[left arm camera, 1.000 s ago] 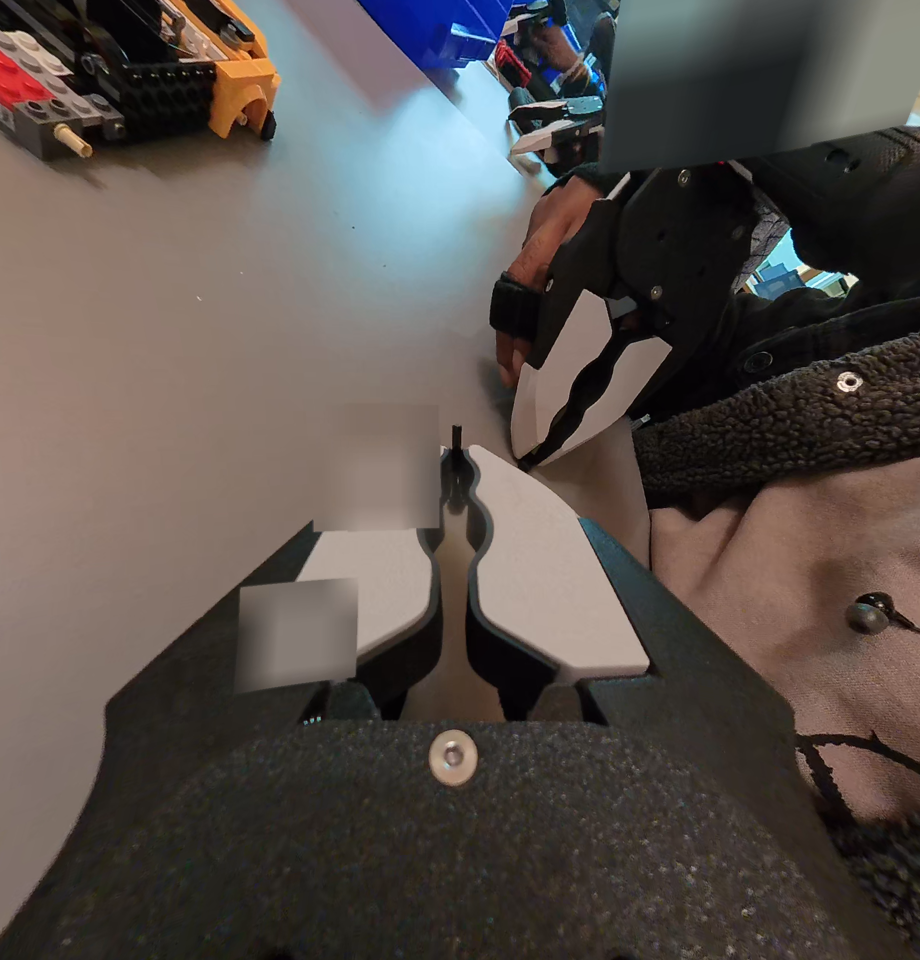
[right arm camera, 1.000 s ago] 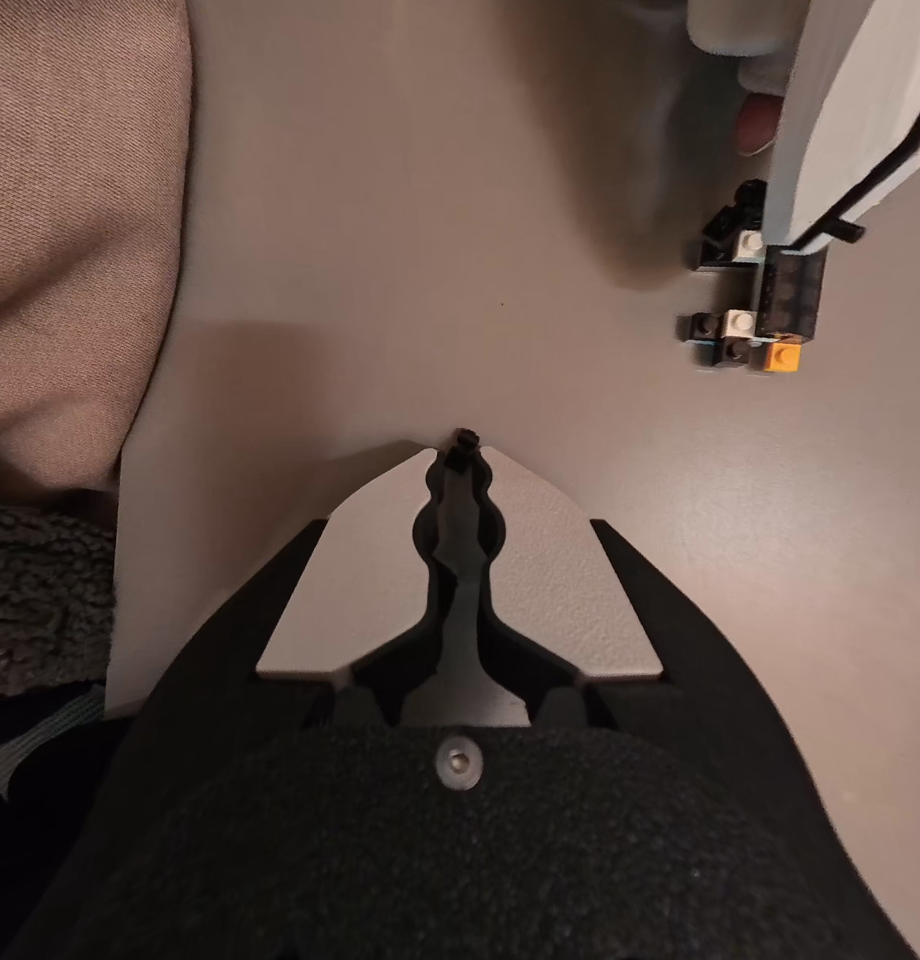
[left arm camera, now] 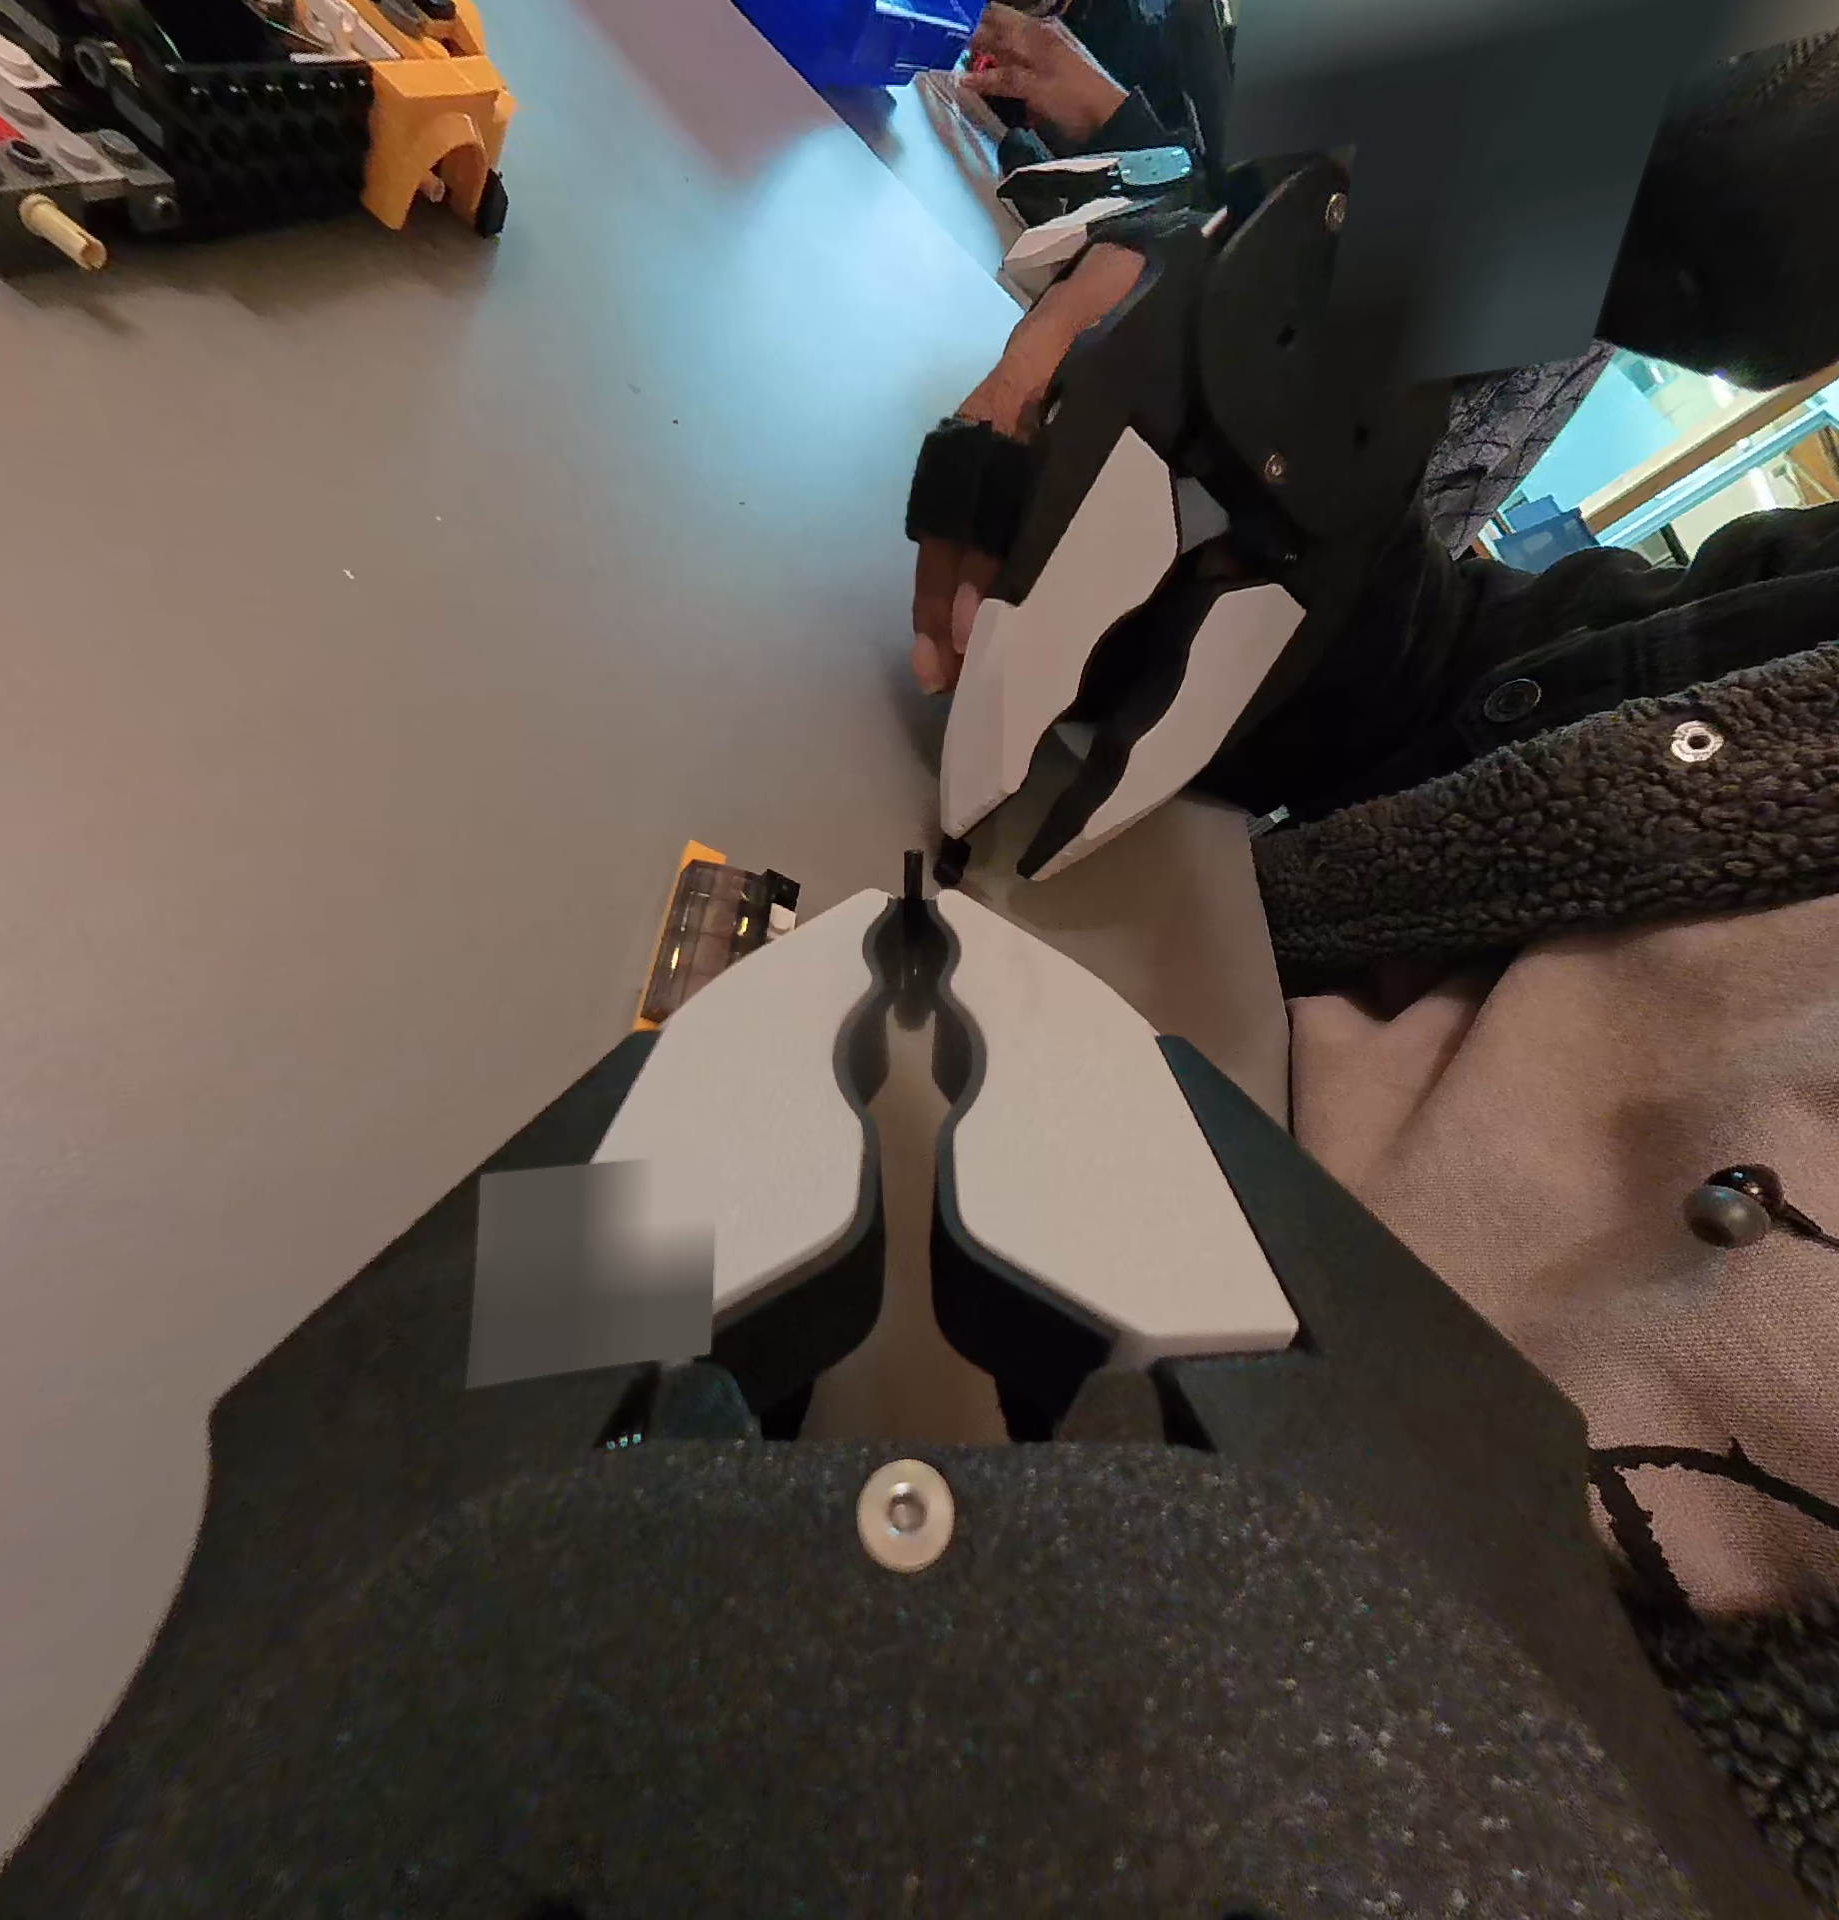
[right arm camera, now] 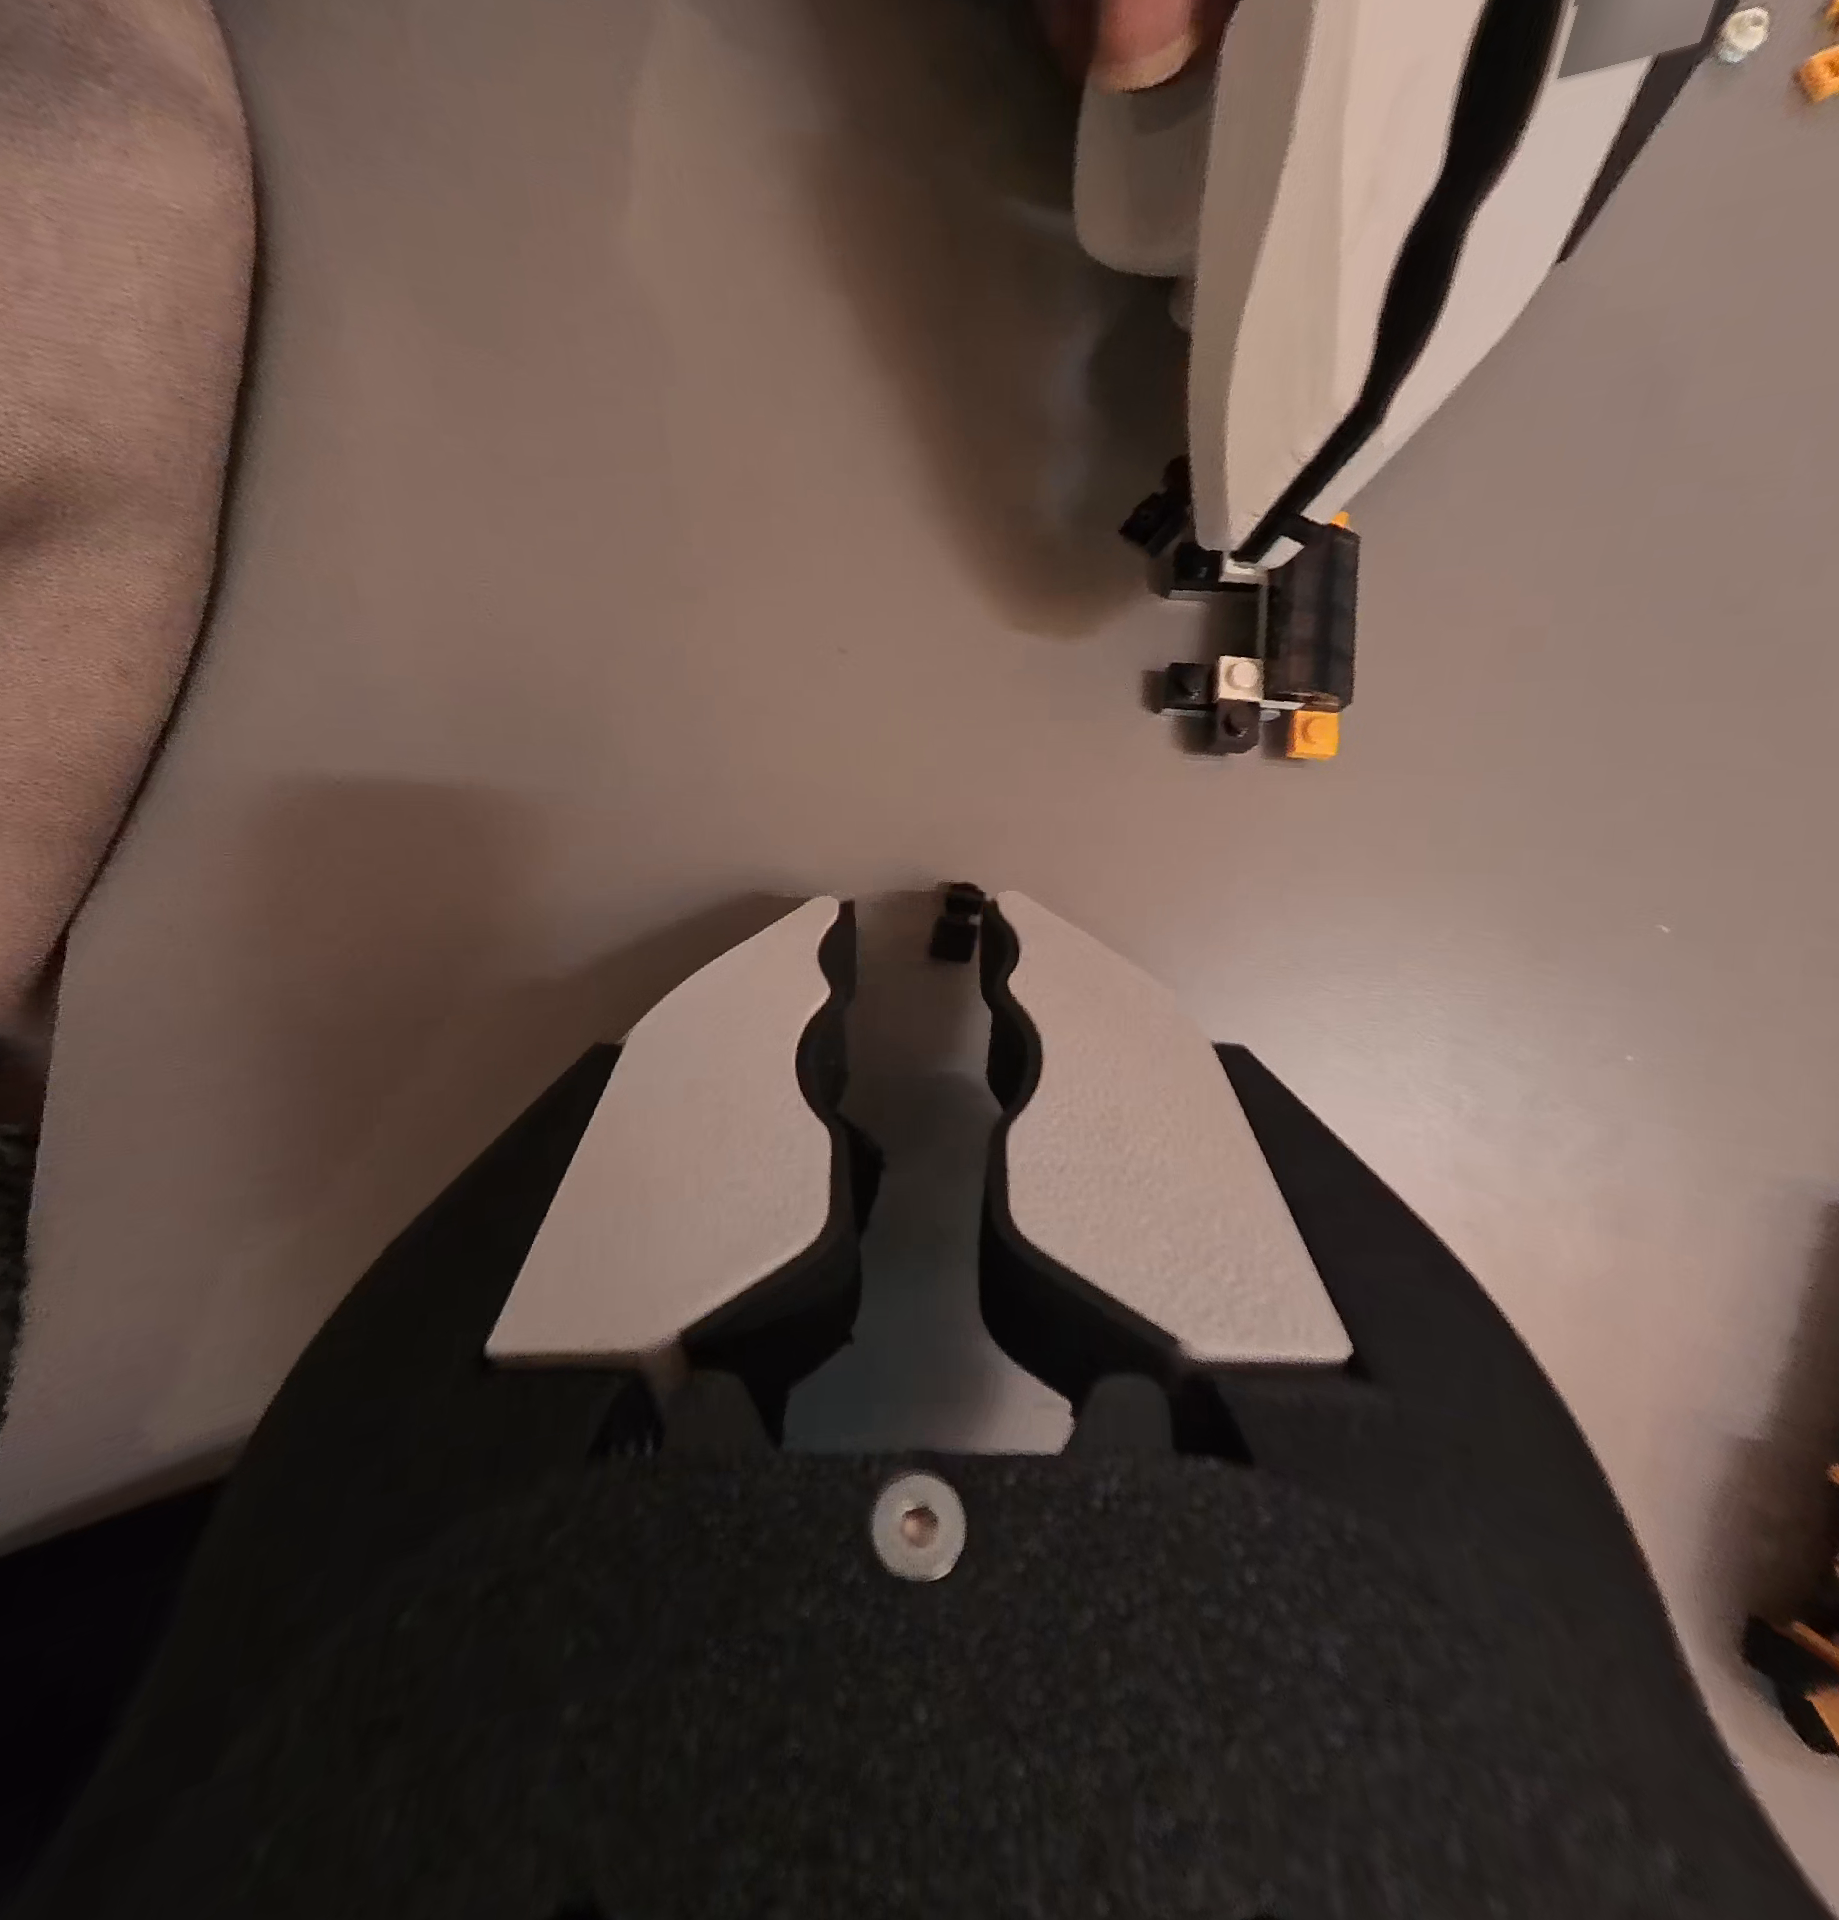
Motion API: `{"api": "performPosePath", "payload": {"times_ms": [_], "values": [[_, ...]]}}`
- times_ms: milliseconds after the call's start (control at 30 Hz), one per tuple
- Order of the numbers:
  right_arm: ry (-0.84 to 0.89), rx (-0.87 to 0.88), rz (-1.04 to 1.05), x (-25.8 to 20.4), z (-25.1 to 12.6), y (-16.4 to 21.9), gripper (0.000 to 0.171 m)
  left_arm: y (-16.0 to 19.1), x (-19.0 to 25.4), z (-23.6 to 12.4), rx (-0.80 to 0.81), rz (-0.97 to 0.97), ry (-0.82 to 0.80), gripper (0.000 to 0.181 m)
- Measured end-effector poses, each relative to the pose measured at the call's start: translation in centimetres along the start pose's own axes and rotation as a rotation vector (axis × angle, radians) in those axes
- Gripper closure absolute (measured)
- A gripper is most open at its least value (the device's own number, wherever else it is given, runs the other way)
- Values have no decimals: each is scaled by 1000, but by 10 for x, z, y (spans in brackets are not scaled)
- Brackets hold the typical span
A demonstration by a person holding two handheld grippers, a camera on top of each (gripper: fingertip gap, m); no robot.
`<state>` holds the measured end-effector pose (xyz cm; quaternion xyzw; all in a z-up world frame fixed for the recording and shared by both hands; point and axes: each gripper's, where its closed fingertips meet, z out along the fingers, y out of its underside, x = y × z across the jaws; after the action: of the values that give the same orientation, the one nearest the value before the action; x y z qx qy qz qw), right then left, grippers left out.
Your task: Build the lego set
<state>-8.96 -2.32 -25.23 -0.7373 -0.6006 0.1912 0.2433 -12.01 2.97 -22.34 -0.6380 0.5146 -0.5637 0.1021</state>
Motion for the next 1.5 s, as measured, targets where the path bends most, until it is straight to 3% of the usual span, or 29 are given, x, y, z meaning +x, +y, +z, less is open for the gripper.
{"api": "performPosePath", "payload": {"times_ms": [300, 567, 800, 1067, 1167, 1267, 1500], "values": [[-25, -53, -39, -9, 4, 5, 149, 1, 0, 0, -5, -2, 0, 179], [-5, -20, -16, -1, 5, 4, 171, 1, 0, 1, -8, -3, 3, 180], [-7, 120, 68, 8, -9, -10, 171, 2, 1, 1, -14, 1, 5, 180], [-4, 5, -17, -1, -1, 3, 147, 3, 0, 2, -18, 2, 0, 180], [-3, -29, -28, -1, 6, 7, 148, 3, 0, 2, -19, 1, 0, 180], [18, -19, -14, 4, 8, 6, 163, 3, 0, 2, -20, 0, 0, 180], [-45, 134, 99, 7, -8, -7, 163, 3, 1, 3, -25, 6, -1, 179]]}}
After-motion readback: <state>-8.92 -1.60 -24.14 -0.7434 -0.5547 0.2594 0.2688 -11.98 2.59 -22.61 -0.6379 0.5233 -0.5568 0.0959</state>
